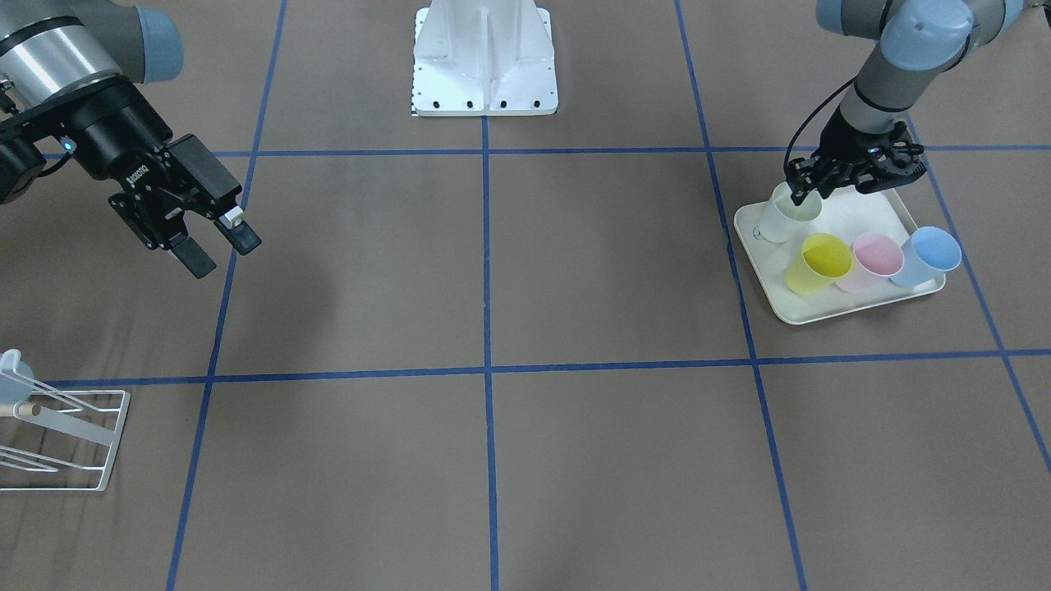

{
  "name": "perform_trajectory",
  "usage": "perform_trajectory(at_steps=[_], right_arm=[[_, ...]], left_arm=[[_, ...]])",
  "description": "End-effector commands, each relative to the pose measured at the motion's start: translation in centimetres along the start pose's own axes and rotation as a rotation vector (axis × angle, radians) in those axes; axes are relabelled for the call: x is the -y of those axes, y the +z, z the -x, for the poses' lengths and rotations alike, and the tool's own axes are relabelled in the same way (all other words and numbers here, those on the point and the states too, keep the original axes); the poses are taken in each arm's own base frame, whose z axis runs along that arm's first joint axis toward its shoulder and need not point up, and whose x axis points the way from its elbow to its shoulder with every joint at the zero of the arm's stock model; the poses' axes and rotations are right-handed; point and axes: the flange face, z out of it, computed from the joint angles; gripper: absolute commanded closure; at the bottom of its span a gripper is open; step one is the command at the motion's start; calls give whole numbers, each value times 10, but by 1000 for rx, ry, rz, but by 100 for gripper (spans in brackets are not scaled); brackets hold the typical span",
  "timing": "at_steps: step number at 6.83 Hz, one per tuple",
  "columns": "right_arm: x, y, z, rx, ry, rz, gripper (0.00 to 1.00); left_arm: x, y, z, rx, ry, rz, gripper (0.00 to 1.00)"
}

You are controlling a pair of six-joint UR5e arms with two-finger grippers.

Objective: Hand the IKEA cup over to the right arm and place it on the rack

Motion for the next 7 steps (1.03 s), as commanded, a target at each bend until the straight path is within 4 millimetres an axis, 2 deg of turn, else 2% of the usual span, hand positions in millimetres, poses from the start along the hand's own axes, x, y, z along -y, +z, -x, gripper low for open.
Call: perform_trajectory(at_steps=[1,2,3,4,5,6,7], right_arm=[[0,0,-1,-1,-1,0,0],[0,0,0,-1,-1,0,0],[-1,0,0,2,-2,1,0],[-1,0,1,5,0,4,0],[-1,0,1,6,1,6,0],[-2,0,1,9,0,10,0],[-4,1,1,9,2,18,0]], left_arm=[[0,5,1,7,0,6,100],[-1,-2,3,4,-5,2,100],[-15,-28,9,-39,-15,69,100],[-9,-85,27,-118,-74,76,100],[9,-137,41,-198,-146,41,100],[19,-167,38,-261,-163,10,100],[30,-184,18,-305,-199,-20,100]])
